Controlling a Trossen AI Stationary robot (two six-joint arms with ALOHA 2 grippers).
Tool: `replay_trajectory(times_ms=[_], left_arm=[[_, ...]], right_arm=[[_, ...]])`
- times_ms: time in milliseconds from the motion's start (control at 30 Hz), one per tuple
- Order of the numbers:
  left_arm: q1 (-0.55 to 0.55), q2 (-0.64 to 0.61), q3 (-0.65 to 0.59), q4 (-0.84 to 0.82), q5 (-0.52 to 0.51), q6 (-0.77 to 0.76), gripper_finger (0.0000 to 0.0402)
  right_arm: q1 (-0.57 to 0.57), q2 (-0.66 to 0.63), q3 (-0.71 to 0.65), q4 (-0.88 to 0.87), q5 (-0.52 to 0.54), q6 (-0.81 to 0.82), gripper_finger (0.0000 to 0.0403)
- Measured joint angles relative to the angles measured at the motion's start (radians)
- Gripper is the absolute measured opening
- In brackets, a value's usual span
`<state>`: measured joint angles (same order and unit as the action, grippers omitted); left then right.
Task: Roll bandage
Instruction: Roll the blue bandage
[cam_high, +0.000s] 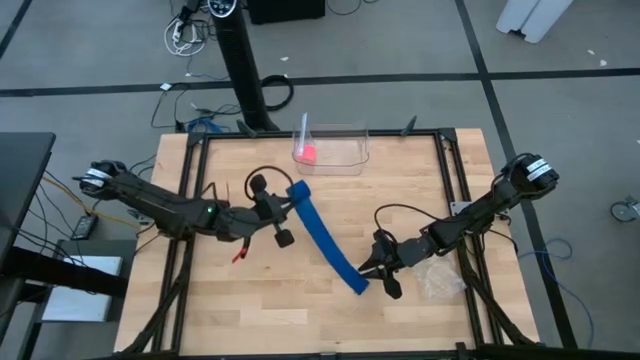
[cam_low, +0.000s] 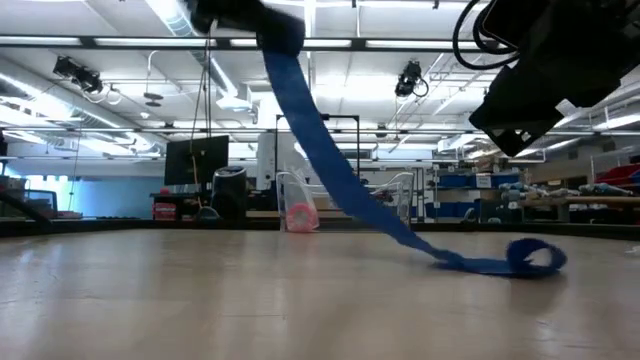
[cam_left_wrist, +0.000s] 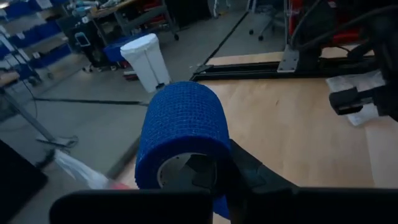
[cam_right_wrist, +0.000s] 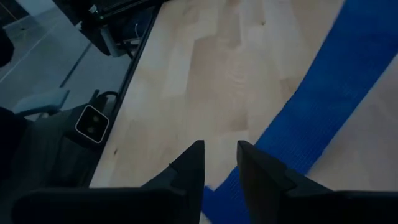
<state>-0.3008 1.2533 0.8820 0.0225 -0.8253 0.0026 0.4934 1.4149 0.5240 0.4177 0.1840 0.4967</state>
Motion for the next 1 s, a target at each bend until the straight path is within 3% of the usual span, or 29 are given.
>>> replay_trajectory(times_ms=[200, 733, 1000], left_arm=[[0.000, 0.000, 0.143, -0.128, 0.005, 0.055, 0.0019], [0.000, 0.001, 0.343, -0.200, 0.033, 0.128, 0.0019], [0.000, 0.000, 0.400, -0.201, 0.090, 0.128, 0.0019]], right_arm=[[0.000, -0.001, 0.000, 0.000, 0.002, -0.003, 0.0100], [-0.024, -0.001, 0.004, -0.008, 0.042, 0.026, 0.0100], [-0.064, 0.040, 0.123, -0.136, 0.042, -0.098, 0.0100]])
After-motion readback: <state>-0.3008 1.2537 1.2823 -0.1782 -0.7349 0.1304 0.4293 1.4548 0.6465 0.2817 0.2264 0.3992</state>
